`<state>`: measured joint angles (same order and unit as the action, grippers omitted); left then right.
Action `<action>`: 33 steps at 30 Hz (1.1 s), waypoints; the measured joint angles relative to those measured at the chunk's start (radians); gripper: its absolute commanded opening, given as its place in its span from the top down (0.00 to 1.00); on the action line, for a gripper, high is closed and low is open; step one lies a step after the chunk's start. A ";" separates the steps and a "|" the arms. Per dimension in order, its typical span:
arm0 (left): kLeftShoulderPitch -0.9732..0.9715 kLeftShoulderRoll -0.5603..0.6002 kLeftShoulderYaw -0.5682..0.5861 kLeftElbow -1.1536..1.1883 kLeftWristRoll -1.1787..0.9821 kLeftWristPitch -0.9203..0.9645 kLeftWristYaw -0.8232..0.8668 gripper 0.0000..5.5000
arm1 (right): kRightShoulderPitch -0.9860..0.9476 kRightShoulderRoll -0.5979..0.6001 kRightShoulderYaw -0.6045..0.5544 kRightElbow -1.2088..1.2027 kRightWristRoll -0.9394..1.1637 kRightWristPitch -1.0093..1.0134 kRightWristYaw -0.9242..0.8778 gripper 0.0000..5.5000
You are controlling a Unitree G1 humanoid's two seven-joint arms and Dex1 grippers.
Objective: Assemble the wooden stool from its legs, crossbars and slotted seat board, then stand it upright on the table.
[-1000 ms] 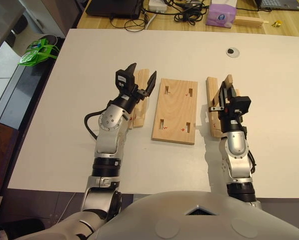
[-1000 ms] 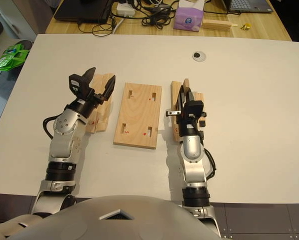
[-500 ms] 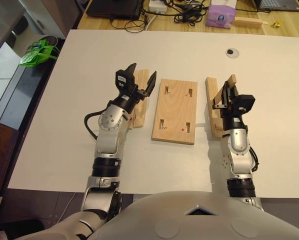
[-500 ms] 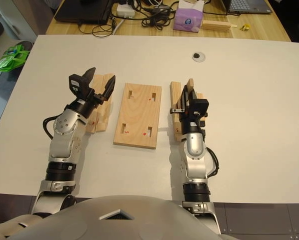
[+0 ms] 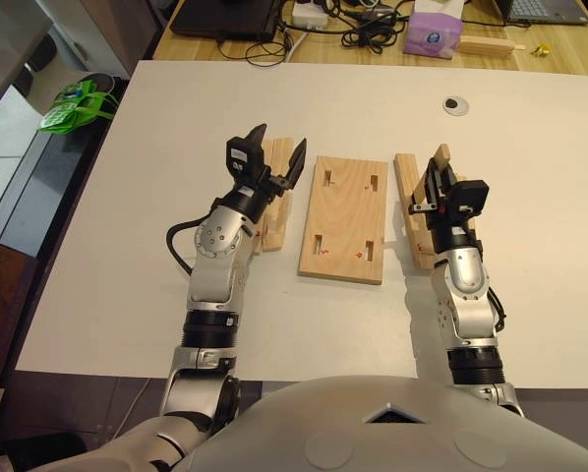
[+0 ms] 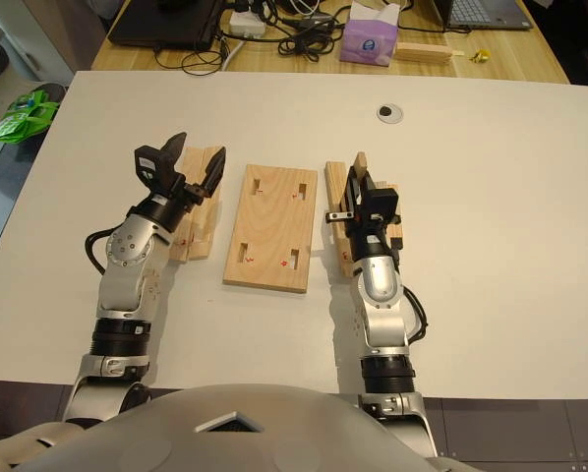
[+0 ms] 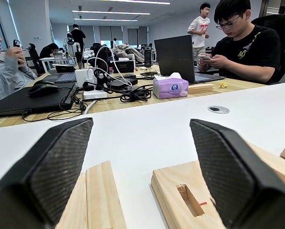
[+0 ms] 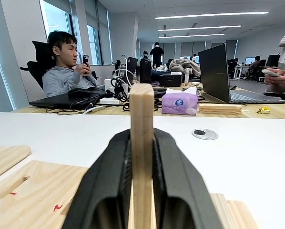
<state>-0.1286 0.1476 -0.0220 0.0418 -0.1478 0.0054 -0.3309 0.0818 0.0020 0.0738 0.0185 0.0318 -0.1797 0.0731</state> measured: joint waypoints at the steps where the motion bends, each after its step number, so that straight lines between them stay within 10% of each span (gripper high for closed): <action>1: 0.000 -0.001 0.000 0.002 0.000 -0.002 0.003 0.31 | -0.004 0.000 -0.001 0.001 0.001 0.000 0.002 0.93; 7: 0.000 -0.014 0.000 0.018 0.001 -0.030 0.016 0.31 | -0.016 -0.010 -0.016 0.019 0.002 -0.035 0.012 0.93; 21: 0.001 -0.071 0.001 0.098 0.019 -0.114 0.075 0.31 | -0.072 -0.065 -0.055 0.026 0.025 -0.056 0.075 0.48; 33: -0.072 -0.159 0.042 0.367 0.041 -0.323 0.194 0.31 | -0.623 -0.286 -0.234 -0.299 0.343 0.558 0.111 0.39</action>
<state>-0.2003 -0.0115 0.0202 0.4085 -0.1068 -0.3180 -0.1374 -0.5408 -0.2844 -0.1605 -0.2804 0.3752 0.3787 0.1844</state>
